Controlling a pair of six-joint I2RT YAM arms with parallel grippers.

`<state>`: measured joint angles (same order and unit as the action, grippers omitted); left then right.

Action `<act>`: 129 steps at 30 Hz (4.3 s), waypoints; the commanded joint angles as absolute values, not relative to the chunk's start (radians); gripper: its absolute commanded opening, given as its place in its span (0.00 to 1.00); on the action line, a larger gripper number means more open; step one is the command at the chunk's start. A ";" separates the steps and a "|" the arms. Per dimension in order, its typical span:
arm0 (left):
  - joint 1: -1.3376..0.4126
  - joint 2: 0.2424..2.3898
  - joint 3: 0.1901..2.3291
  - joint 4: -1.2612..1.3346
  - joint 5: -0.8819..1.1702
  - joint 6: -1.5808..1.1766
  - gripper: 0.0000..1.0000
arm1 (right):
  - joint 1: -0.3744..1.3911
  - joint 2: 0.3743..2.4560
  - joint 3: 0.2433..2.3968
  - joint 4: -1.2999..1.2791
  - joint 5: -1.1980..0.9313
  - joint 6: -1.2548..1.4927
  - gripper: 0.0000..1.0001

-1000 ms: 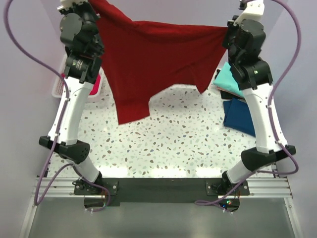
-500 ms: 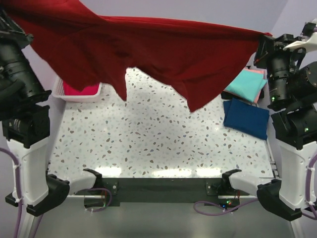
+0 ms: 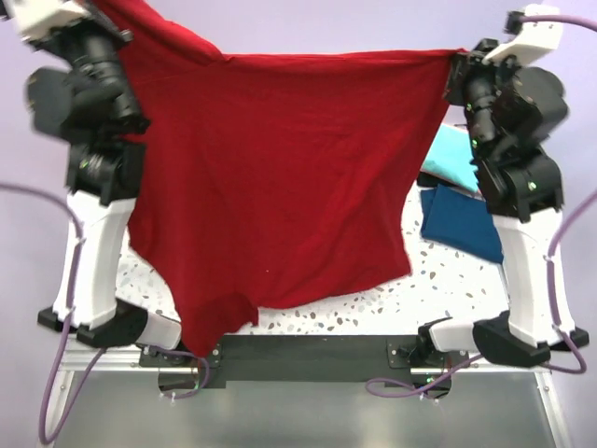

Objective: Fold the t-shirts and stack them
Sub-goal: Flatten the tshirt out

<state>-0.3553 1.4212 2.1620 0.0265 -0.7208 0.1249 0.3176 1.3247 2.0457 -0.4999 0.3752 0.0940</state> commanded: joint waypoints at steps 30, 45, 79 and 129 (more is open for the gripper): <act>-0.310 1.554 1.906 0.435 -0.560 0.110 0.00 | 0.160 1.350 1.637 -0.090 0.276 0.173 0.00; -0.558 1.233 0.968 -0.815 -0.659 -0.817 0.00 | 0.265 1.161 0.990 -0.751 -0.040 0.477 0.00; -0.603 1.002 0.867 -1.318 -0.245 -1.066 0.00 | 0.339 1.342 0.698 -0.963 0.046 0.715 0.00; -0.574 1.594 1.049 -0.953 -0.471 -0.924 0.57 | 0.402 1.577 0.950 -0.749 0.121 0.635 0.55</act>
<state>-0.5938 1.5688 1.0374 -1.0019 -0.4580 -0.9470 0.3985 1.5665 0.9573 -0.7673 0.1028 0.6350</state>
